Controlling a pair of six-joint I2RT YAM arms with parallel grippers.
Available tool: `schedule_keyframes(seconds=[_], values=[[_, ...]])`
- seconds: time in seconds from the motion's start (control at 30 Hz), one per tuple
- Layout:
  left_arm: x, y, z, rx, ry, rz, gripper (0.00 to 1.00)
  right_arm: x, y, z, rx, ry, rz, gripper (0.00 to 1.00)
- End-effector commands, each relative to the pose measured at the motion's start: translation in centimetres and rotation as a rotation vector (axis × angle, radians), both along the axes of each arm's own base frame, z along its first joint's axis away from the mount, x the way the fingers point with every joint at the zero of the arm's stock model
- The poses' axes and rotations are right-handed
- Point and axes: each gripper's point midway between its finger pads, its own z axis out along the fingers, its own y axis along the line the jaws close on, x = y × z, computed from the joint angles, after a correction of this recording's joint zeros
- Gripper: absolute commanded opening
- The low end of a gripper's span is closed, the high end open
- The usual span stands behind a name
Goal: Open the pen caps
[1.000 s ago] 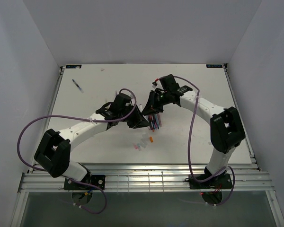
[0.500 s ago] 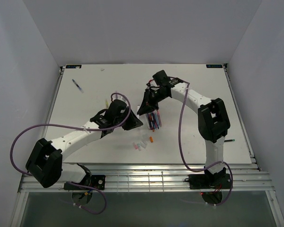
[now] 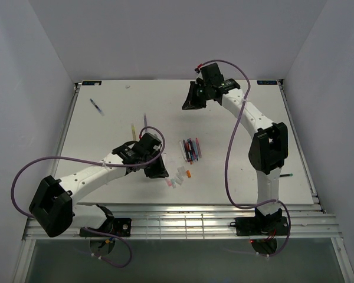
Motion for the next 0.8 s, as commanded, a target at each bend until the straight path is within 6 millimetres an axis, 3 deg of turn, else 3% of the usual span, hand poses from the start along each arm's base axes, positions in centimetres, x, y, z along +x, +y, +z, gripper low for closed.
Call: schedule_keyframes(seconds=[0.0, 0.07, 0.13, 0.17, 0.2, 0.23, 0.3, 0.33, 0.37, 0.53, 0.77], values=[[0.3, 0.2, 1.8, -0.02, -0.06, -0.008, 0.0, -1.8, 0.3, -0.6, -0.026, 0.001, 0.088, 0.08], [0.4, -0.2, 2.6, -0.069, -0.083, 0.001, 0.0, -4.3, 1.5, 0.1, 0.071, 0.045, 0.196, 0.09], [0.3, -0.5, 3.4, -0.117, -0.114, -0.006, 0.0, -7.0, 1.4, -1.7, 0.098, 0.144, 0.24, 0.23], [0.6, -0.8, 3.9, -0.144, -0.137, -0.009, 0.0, -8.7, 2.0, -0.6, 0.15, 0.15, 0.285, 0.32], [0.6, -0.9, 4.0, -0.153, -0.147, -0.01, 0.0, -9.6, 2.2, -0.5, 0.169, 0.158, 0.305, 0.34], [0.6, -1.0, 4.3, -0.163, -0.158, -0.012, 0.0, -11.0, 2.0, -1.7, 0.163, 0.197, 0.305, 0.38], [1.0, -1.4, 4.9, -0.198, -0.192, -0.019, 0.0, -12.7, 2.7, -0.2, 0.219, 0.193, 0.322, 0.41], [1.1, -1.6, 5.3, -0.214, -0.204, -0.022, 0.0, -13.6, 2.8, -0.9, 0.232, 0.225, 0.323, 0.43], [1.4, -2.0, 5.6, -0.234, -0.219, -0.022, 0.0, -14.2, 3.5, 0.2, 0.274, 0.22, 0.331, 0.45], [2.3, -3.3, 6.0, -0.243, -0.217, -0.045, 0.0, -16.0, 5.1, 1.8, 0.328, 0.219, 0.368, 0.49], [3.8, -4.2, 7.7, -0.261, -0.263, -0.043, 0.0, -17.7, 6.7, 1.5, 0.335, 0.255, 0.392, 0.49]])
